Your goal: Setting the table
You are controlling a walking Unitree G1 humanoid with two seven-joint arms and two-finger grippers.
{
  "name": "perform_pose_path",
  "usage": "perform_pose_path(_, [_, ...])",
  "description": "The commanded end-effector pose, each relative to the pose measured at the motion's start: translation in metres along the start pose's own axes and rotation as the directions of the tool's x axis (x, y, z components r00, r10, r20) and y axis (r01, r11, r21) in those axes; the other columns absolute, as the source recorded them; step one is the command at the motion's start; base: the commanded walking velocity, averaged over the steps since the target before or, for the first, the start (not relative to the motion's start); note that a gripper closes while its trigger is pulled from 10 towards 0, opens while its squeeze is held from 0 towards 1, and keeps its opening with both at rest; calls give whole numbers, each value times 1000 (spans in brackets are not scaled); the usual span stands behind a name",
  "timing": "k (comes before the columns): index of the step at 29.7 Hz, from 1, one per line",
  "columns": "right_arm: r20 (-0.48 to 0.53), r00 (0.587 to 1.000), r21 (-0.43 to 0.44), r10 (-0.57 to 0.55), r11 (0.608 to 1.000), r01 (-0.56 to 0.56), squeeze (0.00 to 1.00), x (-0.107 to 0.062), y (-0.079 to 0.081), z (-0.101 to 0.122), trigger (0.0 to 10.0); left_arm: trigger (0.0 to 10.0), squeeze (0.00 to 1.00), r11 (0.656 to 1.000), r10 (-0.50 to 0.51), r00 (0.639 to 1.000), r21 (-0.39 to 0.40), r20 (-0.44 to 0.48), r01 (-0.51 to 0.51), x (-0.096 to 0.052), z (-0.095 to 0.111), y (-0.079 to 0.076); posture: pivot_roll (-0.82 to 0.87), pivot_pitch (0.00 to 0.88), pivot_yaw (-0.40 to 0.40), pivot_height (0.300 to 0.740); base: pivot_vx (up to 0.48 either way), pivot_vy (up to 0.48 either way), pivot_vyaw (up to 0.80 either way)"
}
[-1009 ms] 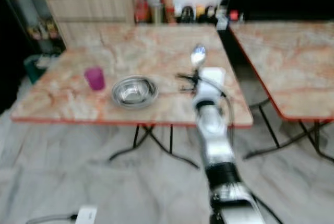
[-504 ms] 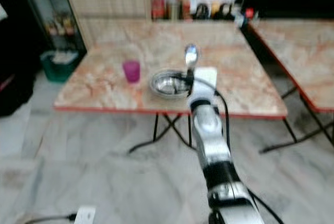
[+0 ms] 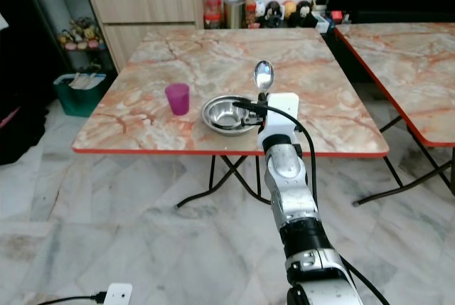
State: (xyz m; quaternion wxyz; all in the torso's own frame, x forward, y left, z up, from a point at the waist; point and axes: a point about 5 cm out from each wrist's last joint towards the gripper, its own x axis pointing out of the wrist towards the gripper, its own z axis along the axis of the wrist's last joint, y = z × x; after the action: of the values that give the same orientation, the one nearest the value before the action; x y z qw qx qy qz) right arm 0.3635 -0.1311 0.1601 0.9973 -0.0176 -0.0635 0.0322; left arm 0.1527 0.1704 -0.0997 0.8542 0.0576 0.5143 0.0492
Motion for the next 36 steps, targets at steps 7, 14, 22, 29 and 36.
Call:
perform_pose_path(7, [-18,1000,-13,12,1000,-12,0,-2,1,-4,10000,10000,0,1000,2,1000,-4,-19,-2,0,-4,0,22,0,31,740,341,0,0])
perform_pose_path(14, [-36,999,-26,4,1000,-5,0,-3,-1,-6,10000,10000,0,1000,0,1000,-3,-19,0,0,-4,0,22,0,29,740,342,0,0])
perform_pose_path(22, [-49,999,-25,-3,1000,2,0,-7,-2,-10,10000,10000,0,1000,0,1000,-1,-19,0,0,-4,0,22,0,30,740,343,0,0])
perform_pose_path(29, [-77,997,-30,-20,999,17,0,-13,-6,-17,10000,10000,0,1000,0,1000,0,-19,0,0,-4,0,20,0,31,740,344,0,0])
perform_pose_path(36, [-106,992,-42,-63,997,59,0,-21,-17,-23,10000,10000,0,1000,3,1000,3,-19,-3,0,-4,1,18,0,32,740,329,0,0])
